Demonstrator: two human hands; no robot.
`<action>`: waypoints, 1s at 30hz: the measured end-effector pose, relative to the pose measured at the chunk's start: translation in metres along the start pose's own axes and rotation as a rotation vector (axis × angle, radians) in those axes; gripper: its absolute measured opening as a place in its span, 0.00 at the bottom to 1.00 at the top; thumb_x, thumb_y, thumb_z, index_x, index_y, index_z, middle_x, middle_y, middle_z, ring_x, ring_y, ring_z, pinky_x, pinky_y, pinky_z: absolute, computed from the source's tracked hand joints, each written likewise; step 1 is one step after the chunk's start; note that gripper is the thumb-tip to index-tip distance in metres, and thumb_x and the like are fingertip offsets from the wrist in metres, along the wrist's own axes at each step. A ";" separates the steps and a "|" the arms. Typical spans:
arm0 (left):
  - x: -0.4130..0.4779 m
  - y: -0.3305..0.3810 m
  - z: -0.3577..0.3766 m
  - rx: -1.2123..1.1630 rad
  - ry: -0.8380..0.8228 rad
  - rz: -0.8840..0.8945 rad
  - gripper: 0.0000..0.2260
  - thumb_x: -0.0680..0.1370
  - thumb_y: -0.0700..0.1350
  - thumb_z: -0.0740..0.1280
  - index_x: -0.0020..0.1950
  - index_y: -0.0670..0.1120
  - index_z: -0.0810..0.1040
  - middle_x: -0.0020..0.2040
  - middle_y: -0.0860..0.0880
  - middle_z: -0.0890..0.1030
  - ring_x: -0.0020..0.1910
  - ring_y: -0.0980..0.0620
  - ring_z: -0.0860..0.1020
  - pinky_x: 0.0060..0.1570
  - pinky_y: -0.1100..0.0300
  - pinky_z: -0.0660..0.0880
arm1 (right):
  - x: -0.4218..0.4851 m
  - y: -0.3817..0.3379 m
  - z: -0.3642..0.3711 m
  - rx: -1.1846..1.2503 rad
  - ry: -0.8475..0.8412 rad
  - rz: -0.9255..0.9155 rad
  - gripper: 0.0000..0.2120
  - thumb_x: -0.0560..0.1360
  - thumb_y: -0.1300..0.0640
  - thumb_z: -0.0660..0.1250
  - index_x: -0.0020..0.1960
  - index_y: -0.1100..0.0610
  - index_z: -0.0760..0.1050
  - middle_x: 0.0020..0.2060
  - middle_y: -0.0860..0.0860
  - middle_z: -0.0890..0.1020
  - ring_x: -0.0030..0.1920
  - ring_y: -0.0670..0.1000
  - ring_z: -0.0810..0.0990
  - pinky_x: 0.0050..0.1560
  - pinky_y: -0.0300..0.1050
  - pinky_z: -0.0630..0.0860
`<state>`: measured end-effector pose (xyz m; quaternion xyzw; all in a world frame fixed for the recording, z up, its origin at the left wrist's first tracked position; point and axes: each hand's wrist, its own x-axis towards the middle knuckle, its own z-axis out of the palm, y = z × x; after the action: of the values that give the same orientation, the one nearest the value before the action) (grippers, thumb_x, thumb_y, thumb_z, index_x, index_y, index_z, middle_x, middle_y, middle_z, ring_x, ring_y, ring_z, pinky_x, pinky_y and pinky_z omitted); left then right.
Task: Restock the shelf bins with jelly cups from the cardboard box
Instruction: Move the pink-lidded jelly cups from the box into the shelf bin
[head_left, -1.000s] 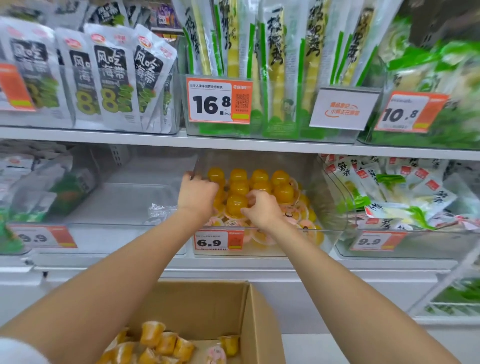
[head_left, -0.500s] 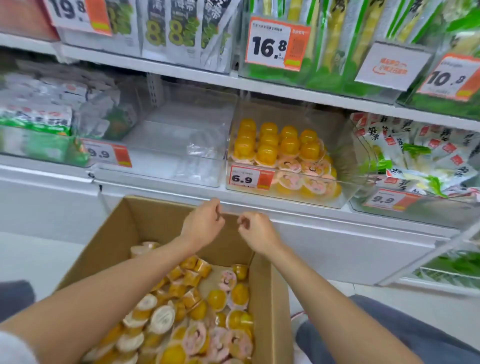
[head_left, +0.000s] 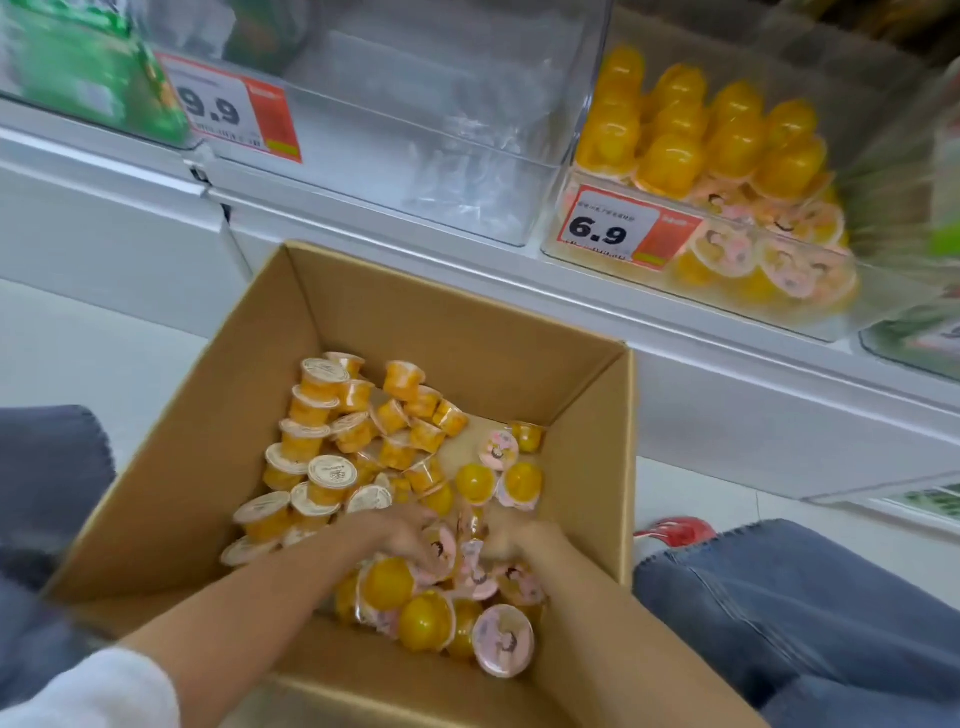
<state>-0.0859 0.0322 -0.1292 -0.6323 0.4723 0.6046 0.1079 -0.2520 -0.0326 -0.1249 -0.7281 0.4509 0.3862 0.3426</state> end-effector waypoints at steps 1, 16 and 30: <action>0.003 0.000 0.005 0.023 0.015 0.019 0.42 0.63 0.60 0.77 0.74 0.53 0.65 0.73 0.52 0.68 0.69 0.50 0.69 0.65 0.57 0.71 | -0.002 -0.002 0.005 -0.031 -0.034 -0.003 0.21 0.71 0.53 0.72 0.61 0.55 0.71 0.56 0.55 0.79 0.55 0.57 0.79 0.48 0.46 0.76; -0.020 0.000 -0.026 -1.004 0.156 -0.049 0.27 0.71 0.30 0.68 0.67 0.46 0.67 0.62 0.45 0.71 0.54 0.50 0.78 0.45 0.60 0.80 | 0.012 -0.009 0.000 0.480 0.283 -0.034 0.31 0.67 0.46 0.70 0.62 0.62 0.68 0.61 0.58 0.73 0.55 0.56 0.77 0.45 0.43 0.74; -0.147 0.181 -0.126 -0.688 0.658 0.518 0.16 0.66 0.36 0.77 0.50 0.48 0.82 0.47 0.48 0.84 0.43 0.55 0.81 0.40 0.67 0.77 | -0.176 0.010 -0.174 1.178 0.861 -0.470 0.11 0.81 0.49 0.59 0.60 0.52 0.71 0.52 0.49 0.78 0.49 0.48 0.77 0.37 0.38 0.72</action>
<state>-0.1083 -0.0841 0.1076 -0.6497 0.3965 0.5013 -0.4115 -0.2694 -0.1145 0.1083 -0.5881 0.5094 -0.3185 0.5415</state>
